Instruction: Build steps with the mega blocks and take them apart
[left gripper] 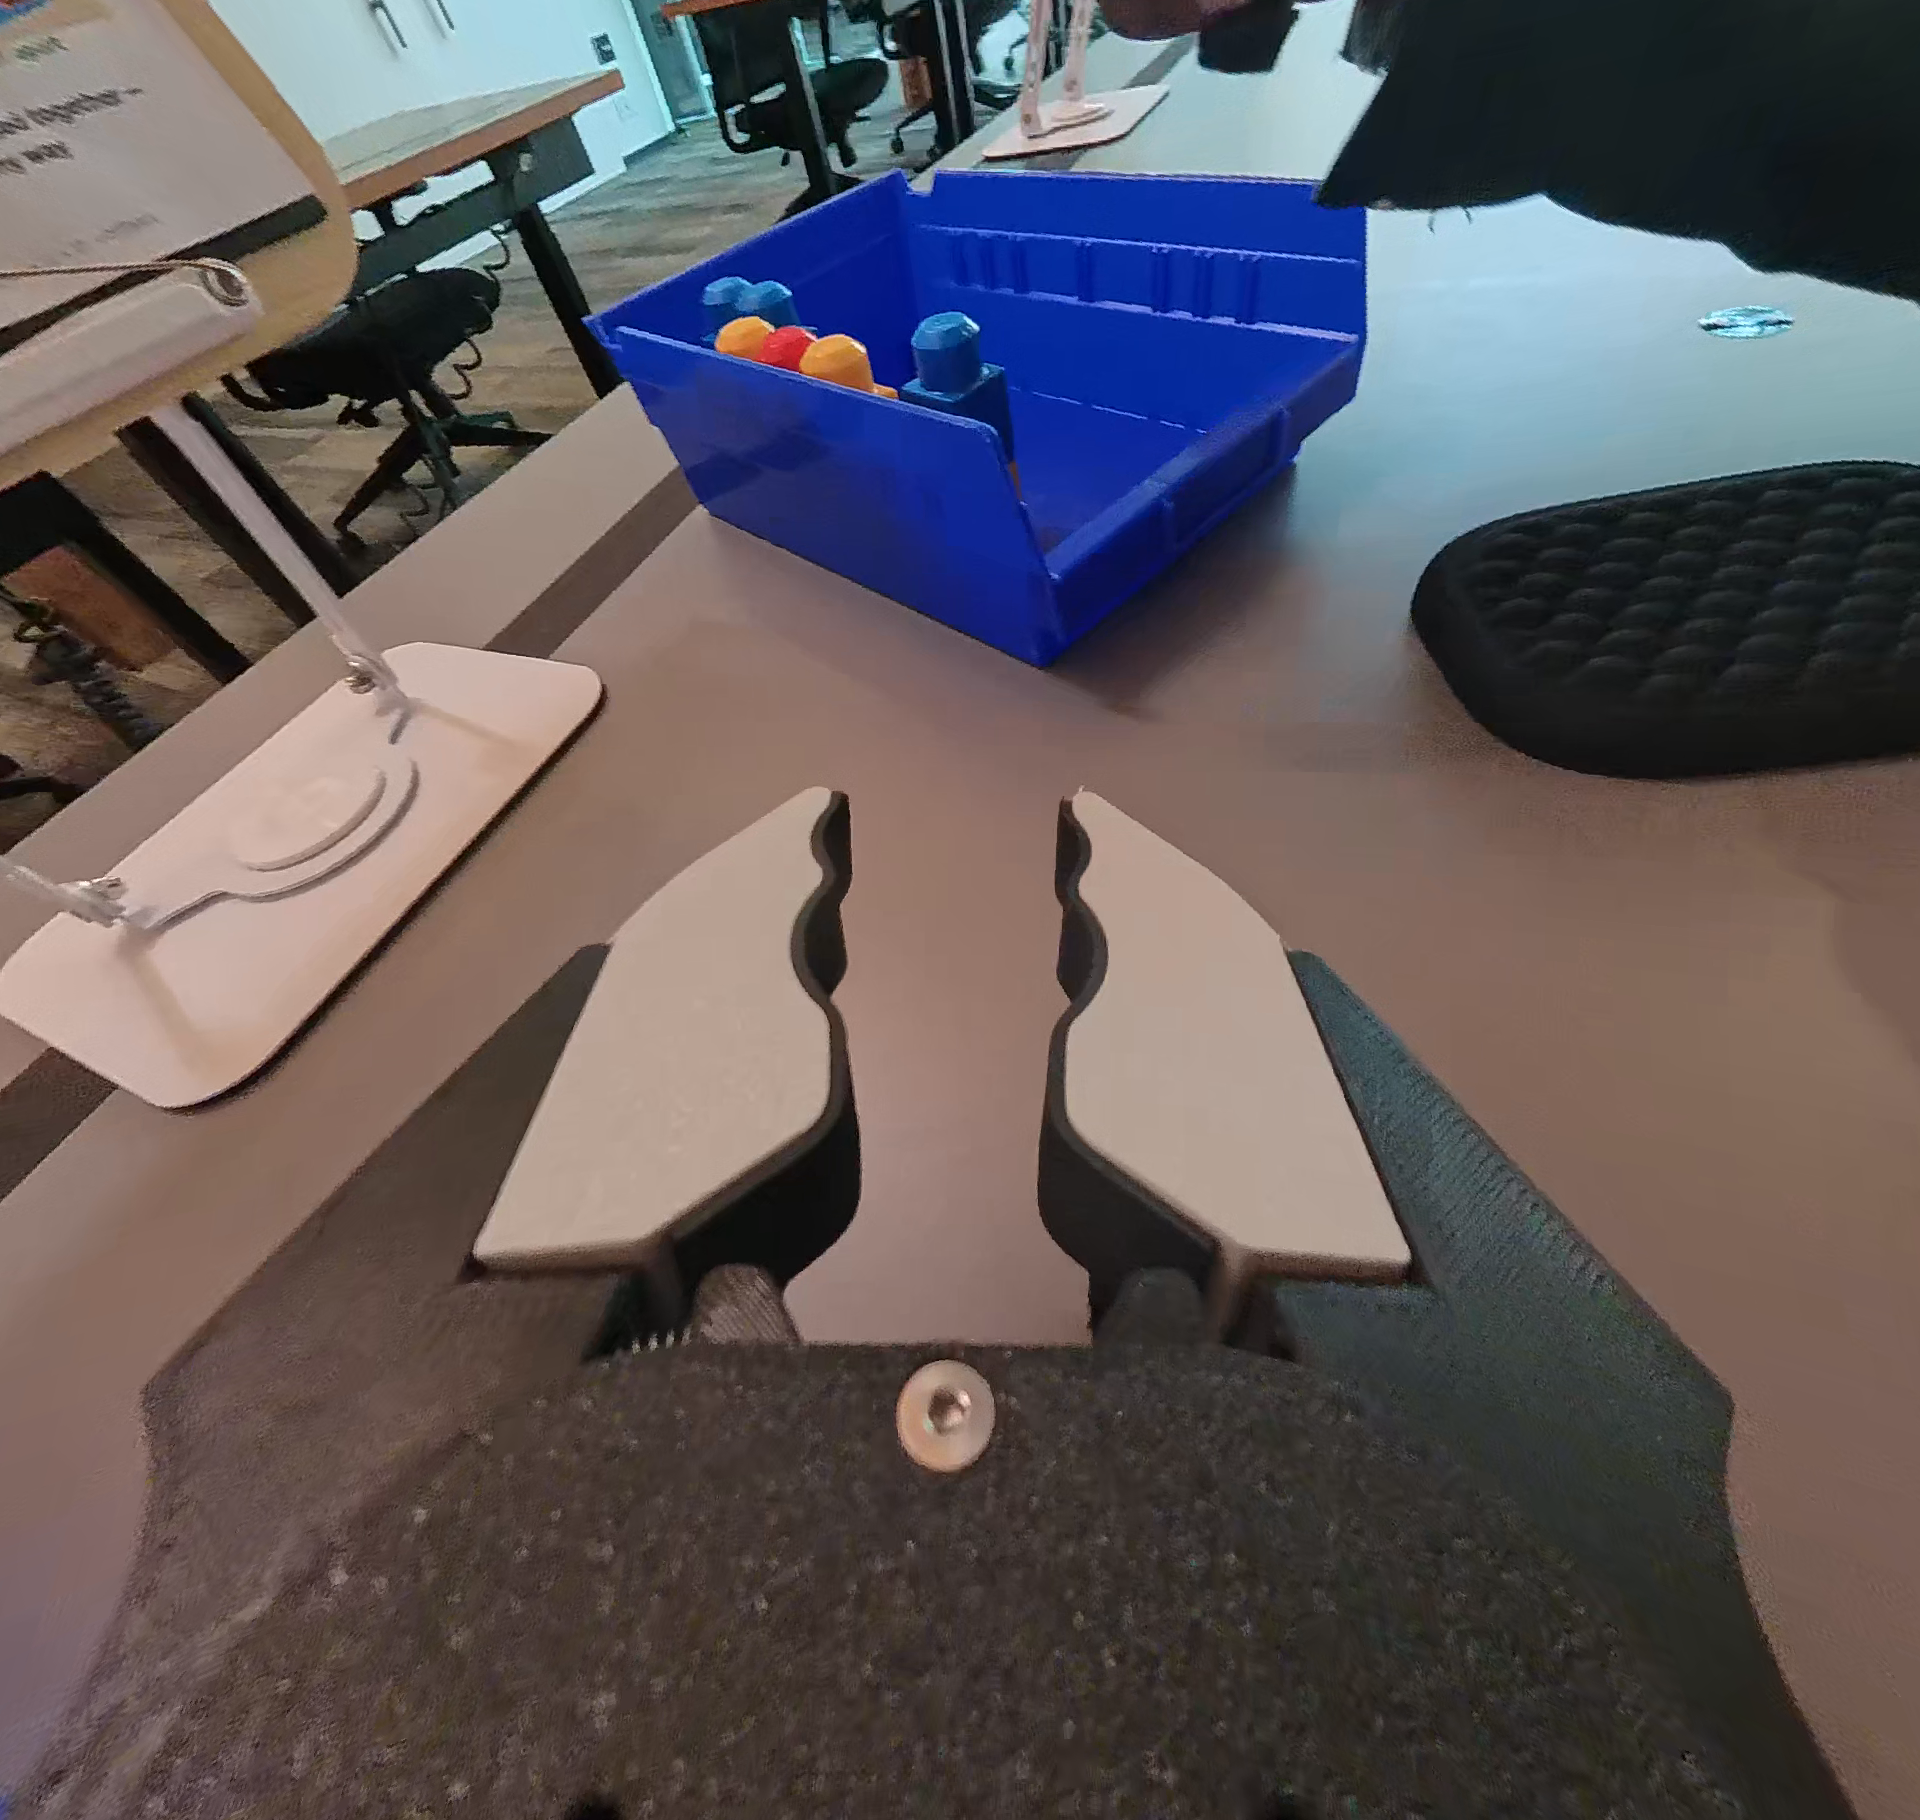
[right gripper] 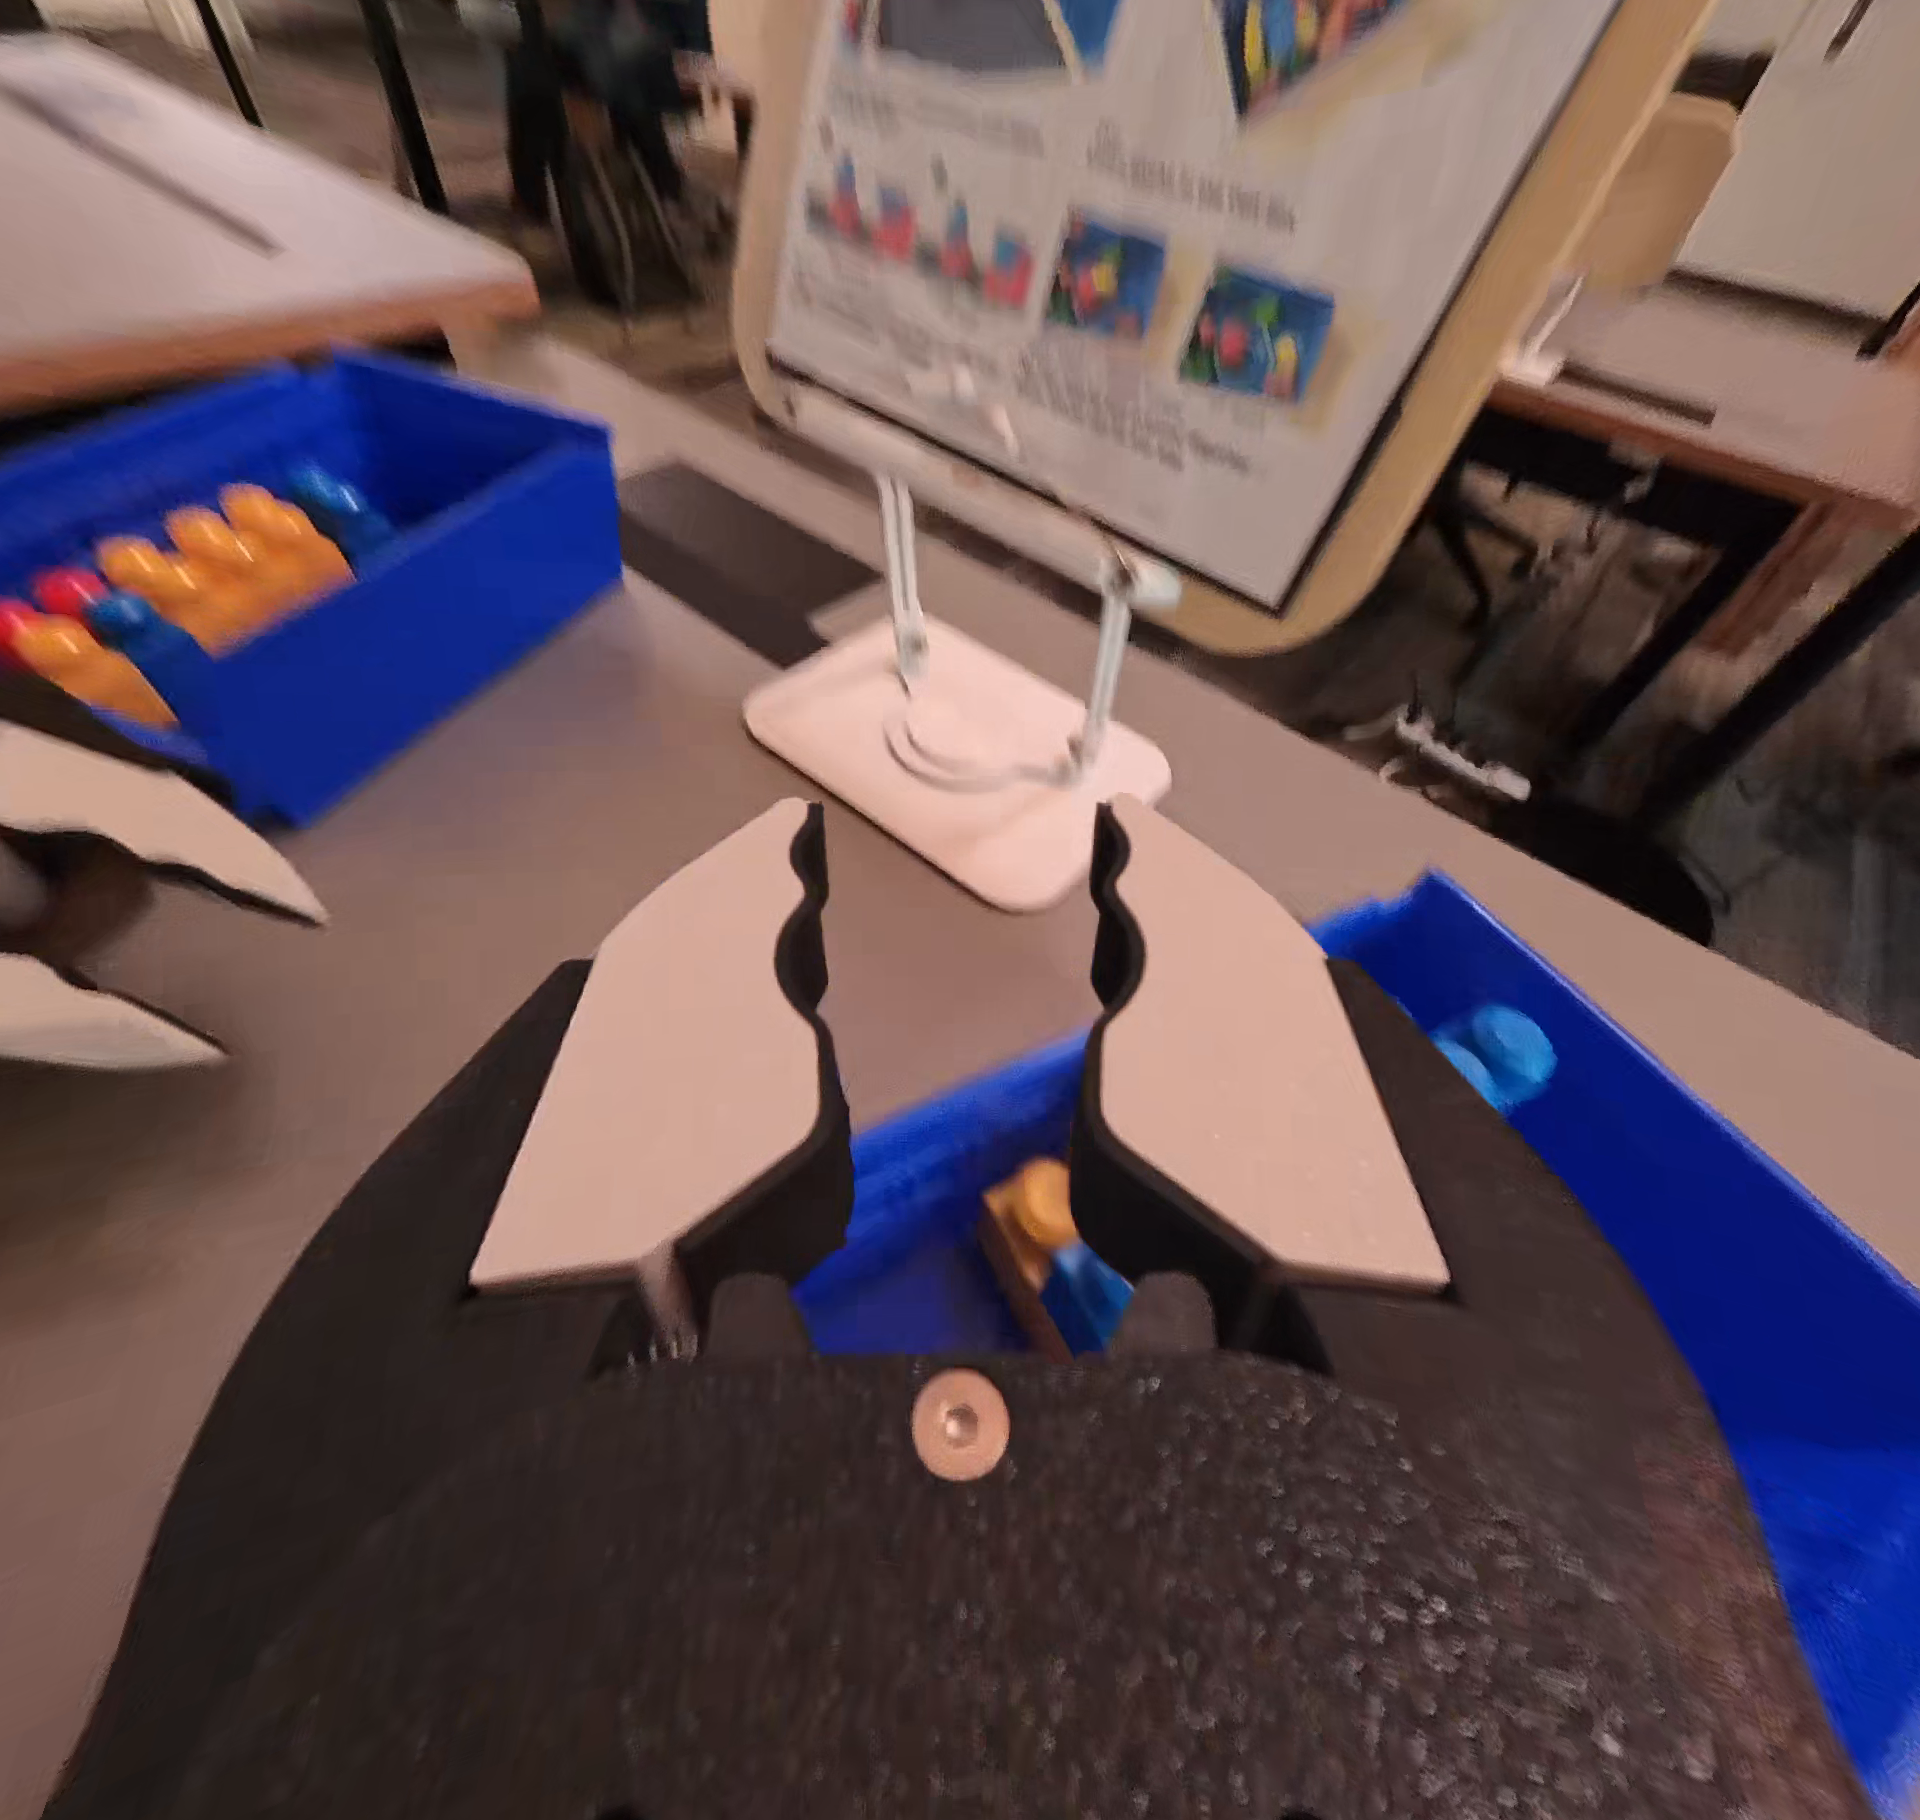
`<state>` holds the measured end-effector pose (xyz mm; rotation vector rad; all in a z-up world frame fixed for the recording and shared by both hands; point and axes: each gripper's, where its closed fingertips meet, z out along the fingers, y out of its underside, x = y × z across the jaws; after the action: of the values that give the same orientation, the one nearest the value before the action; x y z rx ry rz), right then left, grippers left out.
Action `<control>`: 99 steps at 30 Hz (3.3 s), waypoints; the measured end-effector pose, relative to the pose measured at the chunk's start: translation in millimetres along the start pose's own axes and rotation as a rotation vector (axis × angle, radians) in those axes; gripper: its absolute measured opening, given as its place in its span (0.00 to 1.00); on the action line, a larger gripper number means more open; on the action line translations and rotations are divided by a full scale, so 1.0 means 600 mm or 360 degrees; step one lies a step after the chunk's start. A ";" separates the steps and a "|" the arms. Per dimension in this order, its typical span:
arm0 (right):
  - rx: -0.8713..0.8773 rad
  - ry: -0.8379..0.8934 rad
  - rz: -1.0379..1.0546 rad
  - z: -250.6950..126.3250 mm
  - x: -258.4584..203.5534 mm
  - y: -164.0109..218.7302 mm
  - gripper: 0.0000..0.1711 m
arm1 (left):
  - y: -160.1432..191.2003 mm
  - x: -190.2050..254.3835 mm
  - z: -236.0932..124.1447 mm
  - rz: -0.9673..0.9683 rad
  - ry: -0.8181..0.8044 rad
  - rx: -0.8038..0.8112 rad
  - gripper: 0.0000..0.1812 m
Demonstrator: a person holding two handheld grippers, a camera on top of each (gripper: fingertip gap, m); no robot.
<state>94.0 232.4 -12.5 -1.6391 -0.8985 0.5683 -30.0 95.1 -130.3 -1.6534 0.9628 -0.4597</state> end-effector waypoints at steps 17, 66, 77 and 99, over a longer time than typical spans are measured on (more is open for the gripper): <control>0.0352 -0.0140 0.0223 0.106 -0.205 0.088 0.00 | -0.042 -0.107 -0.065 -0.0087 -0.0510 0.0178 0.00; 0.0236 -0.0375 0.0346 0.108 -0.228 0.114 0.00 | 0.335 -0.486 -0.366 -0.0895 -0.0907 -0.1978 0.19; 0.0233 -0.0368 0.0333 0.109 -0.229 0.116 0.00 | 0.077 -0.484 -0.303 -0.0376 -0.0940 -0.1356 0.19; 0.0208 -0.0223 0.0113 0.102 -0.200 0.116 0.00 | 0.100 -0.044 -0.005 -0.0082 0.0190 -0.1522 0.19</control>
<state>-5.6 166.8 -106.4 -1.5321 -0.8882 0.7832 -69.2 110.8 -180.7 -2.5221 1.3422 -0.1119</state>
